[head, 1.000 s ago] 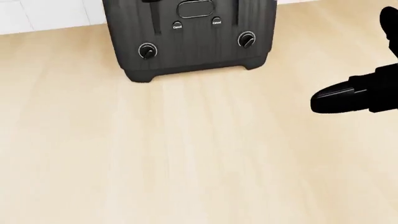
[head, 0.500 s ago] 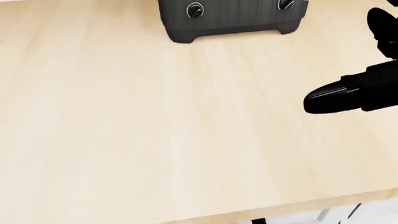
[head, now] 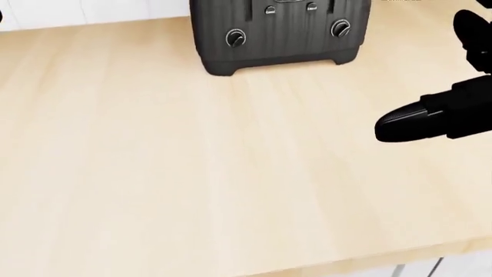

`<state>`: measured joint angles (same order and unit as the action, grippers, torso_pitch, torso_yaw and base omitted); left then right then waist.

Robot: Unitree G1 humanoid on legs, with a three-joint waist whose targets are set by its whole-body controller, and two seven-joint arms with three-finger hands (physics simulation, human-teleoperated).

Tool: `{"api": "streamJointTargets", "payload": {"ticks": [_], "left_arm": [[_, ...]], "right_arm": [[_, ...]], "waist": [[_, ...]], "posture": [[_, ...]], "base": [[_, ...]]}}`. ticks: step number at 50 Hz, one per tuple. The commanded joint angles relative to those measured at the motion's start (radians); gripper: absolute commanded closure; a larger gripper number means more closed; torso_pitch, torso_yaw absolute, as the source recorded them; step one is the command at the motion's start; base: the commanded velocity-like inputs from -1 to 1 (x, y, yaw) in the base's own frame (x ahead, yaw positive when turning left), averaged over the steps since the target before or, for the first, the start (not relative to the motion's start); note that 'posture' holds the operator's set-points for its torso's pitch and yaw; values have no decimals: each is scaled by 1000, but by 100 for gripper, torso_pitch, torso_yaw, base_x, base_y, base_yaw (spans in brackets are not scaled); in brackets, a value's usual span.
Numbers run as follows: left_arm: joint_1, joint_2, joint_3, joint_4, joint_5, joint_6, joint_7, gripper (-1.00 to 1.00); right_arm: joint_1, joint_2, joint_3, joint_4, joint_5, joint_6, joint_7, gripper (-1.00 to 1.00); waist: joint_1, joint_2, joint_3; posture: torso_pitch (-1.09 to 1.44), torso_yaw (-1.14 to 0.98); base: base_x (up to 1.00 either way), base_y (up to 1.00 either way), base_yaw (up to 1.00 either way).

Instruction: Push down the lever of the toaster to turn it on.

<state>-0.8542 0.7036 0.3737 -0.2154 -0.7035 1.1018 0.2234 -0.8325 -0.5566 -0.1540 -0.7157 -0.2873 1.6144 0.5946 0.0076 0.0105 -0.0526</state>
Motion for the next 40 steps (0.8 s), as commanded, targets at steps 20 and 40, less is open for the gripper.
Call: {"api": "streamJointTargets", "payload": {"ticks": [20,40], "left_arm": [[-24,12,13,-21,12,-27,4,-100],[-28,22,13,-14,-9,-23,6,-100]], "right_arm": [[-26,9,19,-11,-154,0,109,-100],[-45,15,39,11,-217,0,161,-100]], "waist": [[0,-14,-33],[-22,15,-50]], "posture": [[-19,0],[-20,0]], "base": [[23,0,0],[0,0,0]]}}
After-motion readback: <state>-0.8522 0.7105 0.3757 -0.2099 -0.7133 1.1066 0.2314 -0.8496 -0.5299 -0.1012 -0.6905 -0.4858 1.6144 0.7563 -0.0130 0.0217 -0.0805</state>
